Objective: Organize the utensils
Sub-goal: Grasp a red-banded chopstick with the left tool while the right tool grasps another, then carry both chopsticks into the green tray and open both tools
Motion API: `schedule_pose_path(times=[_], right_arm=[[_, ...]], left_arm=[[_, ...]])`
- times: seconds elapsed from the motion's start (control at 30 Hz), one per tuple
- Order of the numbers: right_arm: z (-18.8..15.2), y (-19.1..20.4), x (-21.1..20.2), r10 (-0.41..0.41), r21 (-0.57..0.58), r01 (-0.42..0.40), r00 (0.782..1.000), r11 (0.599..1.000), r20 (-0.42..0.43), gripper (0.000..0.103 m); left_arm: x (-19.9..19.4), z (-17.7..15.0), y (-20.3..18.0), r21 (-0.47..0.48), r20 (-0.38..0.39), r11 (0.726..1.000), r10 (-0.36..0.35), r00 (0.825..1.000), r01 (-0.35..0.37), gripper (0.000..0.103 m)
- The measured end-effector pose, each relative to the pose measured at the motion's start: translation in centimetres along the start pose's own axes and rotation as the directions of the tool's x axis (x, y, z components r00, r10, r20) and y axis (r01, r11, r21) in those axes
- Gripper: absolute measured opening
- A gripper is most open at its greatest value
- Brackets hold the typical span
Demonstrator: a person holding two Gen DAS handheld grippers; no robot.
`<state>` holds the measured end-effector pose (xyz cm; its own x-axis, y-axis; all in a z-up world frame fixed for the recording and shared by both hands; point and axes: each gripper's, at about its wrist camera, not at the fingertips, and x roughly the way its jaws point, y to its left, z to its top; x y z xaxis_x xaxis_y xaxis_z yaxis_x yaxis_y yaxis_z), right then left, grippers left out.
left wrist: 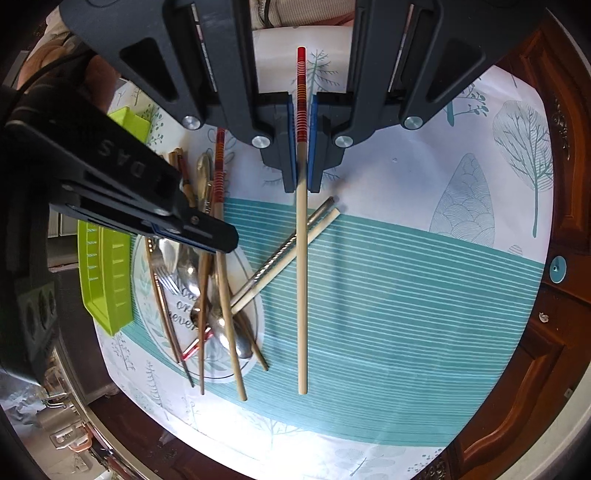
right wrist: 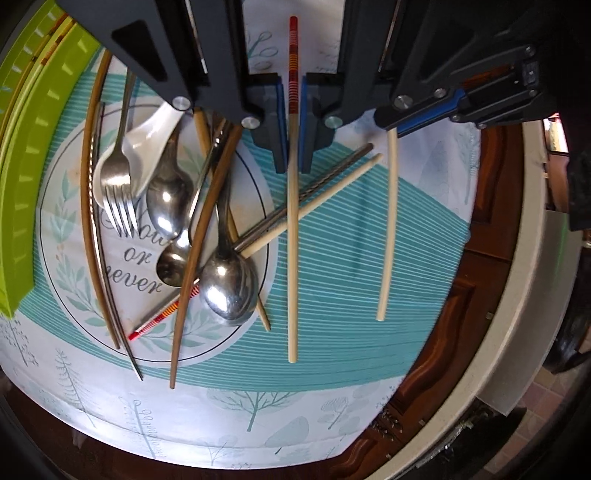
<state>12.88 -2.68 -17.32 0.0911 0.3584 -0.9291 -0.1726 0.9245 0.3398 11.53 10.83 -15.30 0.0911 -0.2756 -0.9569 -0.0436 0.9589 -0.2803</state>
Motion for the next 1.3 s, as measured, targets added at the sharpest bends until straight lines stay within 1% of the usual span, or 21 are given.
schedule_pose_path(times=[0.13,0.27,0.33,0.47,0.63,0.73,0.83,0.97,1.07,1.2,1.3], right_arm=[[-1.0,-1.6,-3.2,0.050,0.038,-0.051,0.998,0.998,0.038,0.005],[-2.3,-4.2,-6.9,0.059,0.086,-0.067,0.994,0.994,0.088,0.005],[-3.0,-5.7,-8.7,0.044,0.110,-0.057,0.992,0.992,0.116,0.005],[-4.2,-9.4,-12.0,-0.016,0.171,-0.013,0.986,0.985,0.168,0.005],[-6.3,-15.0,-15.0,-0.092,0.265,0.037,0.976,0.964,0.198,0.005],[-7.0,-17.7,-15.5,-0.113,0.306,0.050,0.975,0.951,0.192,0.005],[-7.7,-19.6,-14.7,-0.119,0.337,0.056,0.978,0.940,0.169,0.005],[-8.5,-21.3,-13.2,-0.133,0.354,0.081,0.983,0.932,0.124,0.005],[-8.6,-22.1,-12.3,-0.149,0.358,0.106,0.984,0.927,0.094,0.006],[-8.6,-23.0,-12.0,-0.182,0.373,0.141,0.981,0.917,0.075,0.006],[-8.6,-23.4,-12.1,-0.161,0.380,0.119,0.983,0.917,0.082,0.006]], left_arm=[[-1.4,0.0,-2.0,0.039,0.021,0.999,-0.004,1.000,0.003,0.003],[-2.9,0.1,-5.3,0.093,0.030,0.995,-0.020,0.999,0.018,0.003],[-3.2,0.1,-7.3,0.123,0.026,0.992,-0.028,0.999,0.024,0.003],[-3.5,0.0,-12.2,0.202,0.031,0.979,-0.030,0.999,0.024,0.003],[-2.5,-0.1,-19.0,0.285,0.013,0.958,-0.046,0.999,0.041,0.003],[-1.3,-0.1,-22.1,0.318,0.003,0.947,-0.043,0.999,0.040,0.003],[1.1,0.1,-25.4,0.328,-0.026,0.944,-0.038,0.999,0.044,0.003],[3.9,0.4,-28.1,0.331,-0.057,0.942,-0.030,0.998,0.048,0.003],[5.6,0.2,-28.7,0.321,-0.081,0.945,-0.037,0.996,0.061,0.004],[7.5,0.3,-29.1,0.271,-0.111,0.957,-0.073,0.991,0.101,0.004],[8.7,0.2,-28.8,0.268,-0.131,0.957,-0.079,0.988,0.112,0.004]])
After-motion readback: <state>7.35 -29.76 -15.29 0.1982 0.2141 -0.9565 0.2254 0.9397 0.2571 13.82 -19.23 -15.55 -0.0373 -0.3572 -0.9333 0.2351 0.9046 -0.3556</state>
